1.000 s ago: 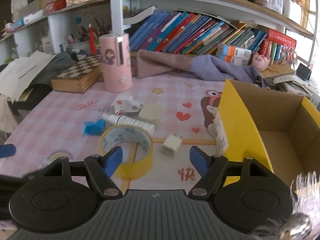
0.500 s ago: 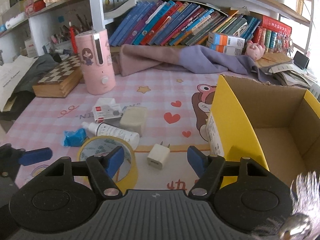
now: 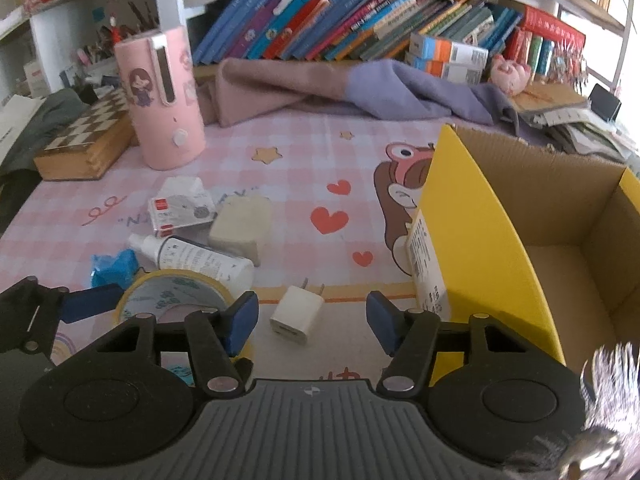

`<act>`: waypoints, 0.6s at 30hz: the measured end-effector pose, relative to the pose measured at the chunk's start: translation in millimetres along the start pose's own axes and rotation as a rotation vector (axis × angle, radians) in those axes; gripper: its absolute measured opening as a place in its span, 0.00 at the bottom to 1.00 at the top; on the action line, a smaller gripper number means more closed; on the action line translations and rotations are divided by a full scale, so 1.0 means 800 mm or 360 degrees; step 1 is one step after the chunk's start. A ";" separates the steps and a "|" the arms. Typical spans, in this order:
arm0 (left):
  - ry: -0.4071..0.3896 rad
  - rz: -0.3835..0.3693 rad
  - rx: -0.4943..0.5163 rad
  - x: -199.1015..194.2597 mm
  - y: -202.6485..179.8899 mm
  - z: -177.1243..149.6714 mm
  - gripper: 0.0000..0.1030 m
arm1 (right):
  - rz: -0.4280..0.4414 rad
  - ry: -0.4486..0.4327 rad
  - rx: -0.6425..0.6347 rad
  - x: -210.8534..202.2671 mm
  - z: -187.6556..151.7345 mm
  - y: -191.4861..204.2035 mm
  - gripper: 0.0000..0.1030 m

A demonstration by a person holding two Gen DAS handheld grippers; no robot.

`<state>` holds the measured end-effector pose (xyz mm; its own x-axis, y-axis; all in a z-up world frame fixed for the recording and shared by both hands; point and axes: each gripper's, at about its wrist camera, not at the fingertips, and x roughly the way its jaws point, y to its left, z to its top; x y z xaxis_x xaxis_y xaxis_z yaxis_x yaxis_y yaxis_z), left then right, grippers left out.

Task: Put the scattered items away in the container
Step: 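Grasp the tape roll with the left tool while the right tool grasps the charger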

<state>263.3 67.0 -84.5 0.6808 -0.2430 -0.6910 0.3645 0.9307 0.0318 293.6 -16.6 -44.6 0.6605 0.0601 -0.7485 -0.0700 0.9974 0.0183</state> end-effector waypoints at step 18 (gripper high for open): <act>-0.0097 -0.0001 -0.0453 -0.072 0.080 -0.009 0.89 | 0.0043 0.0177 0.0035 0.045 0.003 0.004 0.44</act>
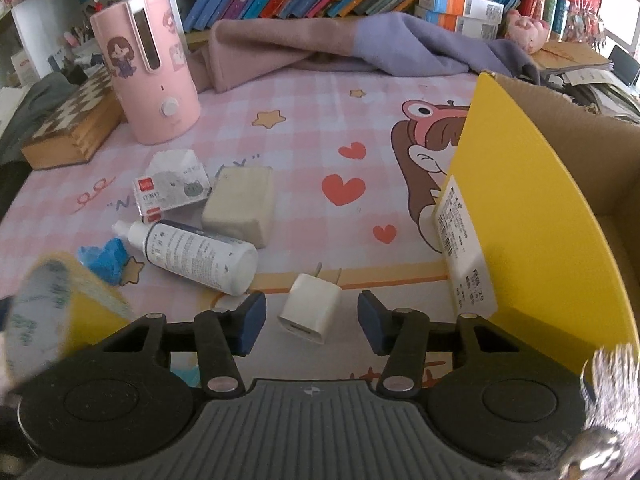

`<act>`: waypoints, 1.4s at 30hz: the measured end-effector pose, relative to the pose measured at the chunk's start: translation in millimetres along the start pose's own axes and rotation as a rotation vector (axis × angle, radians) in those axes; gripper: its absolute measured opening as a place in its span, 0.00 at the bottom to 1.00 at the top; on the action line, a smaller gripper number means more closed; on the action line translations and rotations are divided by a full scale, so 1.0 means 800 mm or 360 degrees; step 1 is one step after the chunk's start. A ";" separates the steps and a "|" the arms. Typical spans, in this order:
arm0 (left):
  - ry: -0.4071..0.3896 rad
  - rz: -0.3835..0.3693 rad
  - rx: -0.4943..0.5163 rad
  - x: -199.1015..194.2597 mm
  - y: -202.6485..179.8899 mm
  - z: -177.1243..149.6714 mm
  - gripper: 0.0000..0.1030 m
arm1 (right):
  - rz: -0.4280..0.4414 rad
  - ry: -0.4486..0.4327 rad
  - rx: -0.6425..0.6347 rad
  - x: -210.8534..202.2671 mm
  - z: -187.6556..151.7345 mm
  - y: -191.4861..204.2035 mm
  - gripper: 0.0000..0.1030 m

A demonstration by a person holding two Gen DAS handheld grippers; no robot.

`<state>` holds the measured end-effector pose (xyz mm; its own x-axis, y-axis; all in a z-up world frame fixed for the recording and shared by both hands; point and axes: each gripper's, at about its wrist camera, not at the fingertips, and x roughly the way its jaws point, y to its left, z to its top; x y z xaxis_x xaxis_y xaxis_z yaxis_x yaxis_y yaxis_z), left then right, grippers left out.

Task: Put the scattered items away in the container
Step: 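Grasp the tape roll with the left tool while the right tool grasps the charger, then lift the tape roll and charger plug off the table with both tools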

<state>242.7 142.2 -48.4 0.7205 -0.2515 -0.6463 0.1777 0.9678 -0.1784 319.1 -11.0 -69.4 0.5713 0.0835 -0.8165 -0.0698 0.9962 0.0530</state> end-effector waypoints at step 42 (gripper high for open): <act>-0.0076 0.0057 -0.0055 -0.037 -0.006 -0.003 0.89 | 0.0016 -0.0032 -0.0125 -0.017 -0.024 0.000 0.24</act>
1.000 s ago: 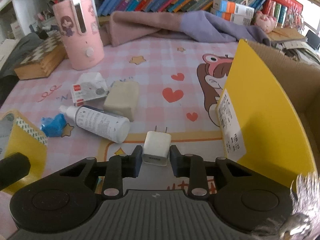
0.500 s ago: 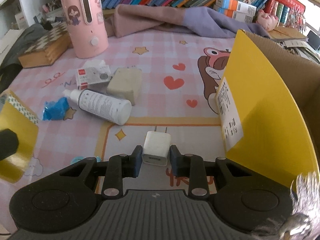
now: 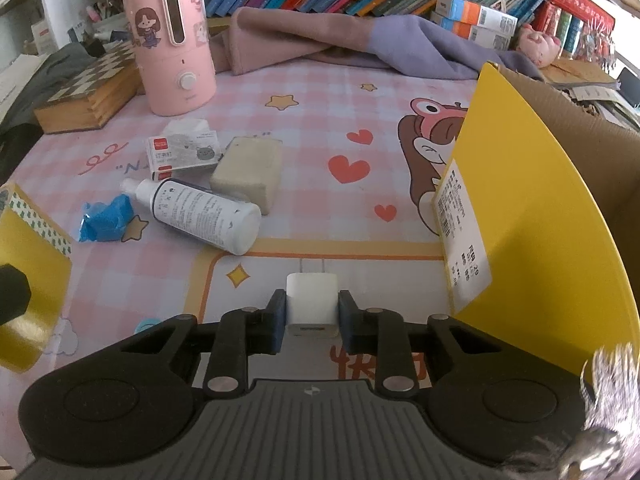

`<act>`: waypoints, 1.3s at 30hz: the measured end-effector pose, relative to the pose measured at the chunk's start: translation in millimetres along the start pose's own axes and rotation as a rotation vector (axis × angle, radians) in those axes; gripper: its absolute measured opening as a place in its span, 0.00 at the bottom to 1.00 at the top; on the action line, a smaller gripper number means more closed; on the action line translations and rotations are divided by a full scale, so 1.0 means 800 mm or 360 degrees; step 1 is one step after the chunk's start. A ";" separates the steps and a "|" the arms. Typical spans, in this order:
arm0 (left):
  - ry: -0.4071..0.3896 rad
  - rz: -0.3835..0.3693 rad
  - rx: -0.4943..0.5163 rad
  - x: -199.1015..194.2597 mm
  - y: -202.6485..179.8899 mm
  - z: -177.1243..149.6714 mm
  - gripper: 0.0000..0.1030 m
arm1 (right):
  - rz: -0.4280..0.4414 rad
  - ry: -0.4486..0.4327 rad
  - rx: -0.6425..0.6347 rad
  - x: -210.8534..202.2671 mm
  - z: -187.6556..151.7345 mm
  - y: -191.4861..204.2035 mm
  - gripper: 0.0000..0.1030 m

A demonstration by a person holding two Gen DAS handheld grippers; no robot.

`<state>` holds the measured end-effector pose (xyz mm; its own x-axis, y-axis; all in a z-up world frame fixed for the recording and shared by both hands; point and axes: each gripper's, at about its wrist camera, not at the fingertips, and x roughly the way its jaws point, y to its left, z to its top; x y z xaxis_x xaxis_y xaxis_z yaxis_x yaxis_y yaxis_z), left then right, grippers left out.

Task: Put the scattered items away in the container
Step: 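Lift the tape roll and charger plug off the table with both tools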

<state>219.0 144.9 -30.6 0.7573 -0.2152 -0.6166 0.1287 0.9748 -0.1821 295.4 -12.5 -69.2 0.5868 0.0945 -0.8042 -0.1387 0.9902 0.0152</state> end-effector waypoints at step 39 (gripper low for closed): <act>-0.0223 0.0031 0.0020 -0.142 -0.066 -0.062 0.89 | 0.0226 -0.0321 -0.0096 -0.175 -0.087 0.006 0.24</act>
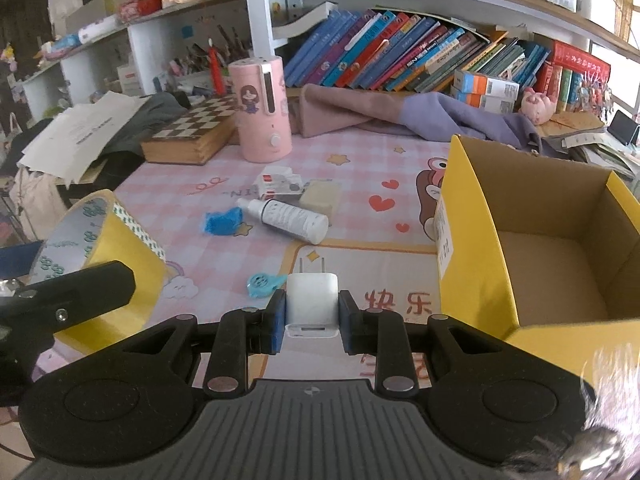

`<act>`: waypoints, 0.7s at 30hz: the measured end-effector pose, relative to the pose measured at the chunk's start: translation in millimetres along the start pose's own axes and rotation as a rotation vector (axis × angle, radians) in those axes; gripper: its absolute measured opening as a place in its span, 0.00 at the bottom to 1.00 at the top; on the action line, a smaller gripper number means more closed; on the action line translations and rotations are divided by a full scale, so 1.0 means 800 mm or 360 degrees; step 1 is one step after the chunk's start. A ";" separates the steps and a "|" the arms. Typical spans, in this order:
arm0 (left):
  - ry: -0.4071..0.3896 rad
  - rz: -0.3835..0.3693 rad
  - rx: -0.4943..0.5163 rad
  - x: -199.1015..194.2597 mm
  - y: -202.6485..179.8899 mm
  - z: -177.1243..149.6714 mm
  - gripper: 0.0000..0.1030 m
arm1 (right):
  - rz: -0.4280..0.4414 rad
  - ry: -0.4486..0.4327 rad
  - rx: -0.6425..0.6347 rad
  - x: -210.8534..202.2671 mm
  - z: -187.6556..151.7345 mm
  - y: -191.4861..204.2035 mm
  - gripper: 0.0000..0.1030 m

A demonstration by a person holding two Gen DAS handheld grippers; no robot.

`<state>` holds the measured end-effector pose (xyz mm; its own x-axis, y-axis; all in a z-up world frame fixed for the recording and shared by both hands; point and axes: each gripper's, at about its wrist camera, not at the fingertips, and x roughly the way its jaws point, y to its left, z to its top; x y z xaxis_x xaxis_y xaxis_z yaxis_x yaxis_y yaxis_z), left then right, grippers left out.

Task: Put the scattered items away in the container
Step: 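Lift the tape roll and charger plug off the table with both tools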

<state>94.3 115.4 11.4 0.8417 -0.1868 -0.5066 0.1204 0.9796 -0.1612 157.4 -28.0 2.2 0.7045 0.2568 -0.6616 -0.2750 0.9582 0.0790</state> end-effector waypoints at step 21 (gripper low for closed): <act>-0.0015 0.0004 -0.0037 -0.100 -0.031 -0.056 0.89 | 0.0063 -0.0019 0.0026 -0.105 -0.079 0.016 0.24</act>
<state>0.1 103.1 17.8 0.8469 -0.1838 -0.4991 0.1063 0.9780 -0.1797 53.4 -45.6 11.7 0.7011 0.2959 -0.6487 -0.2919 0.9492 0.1174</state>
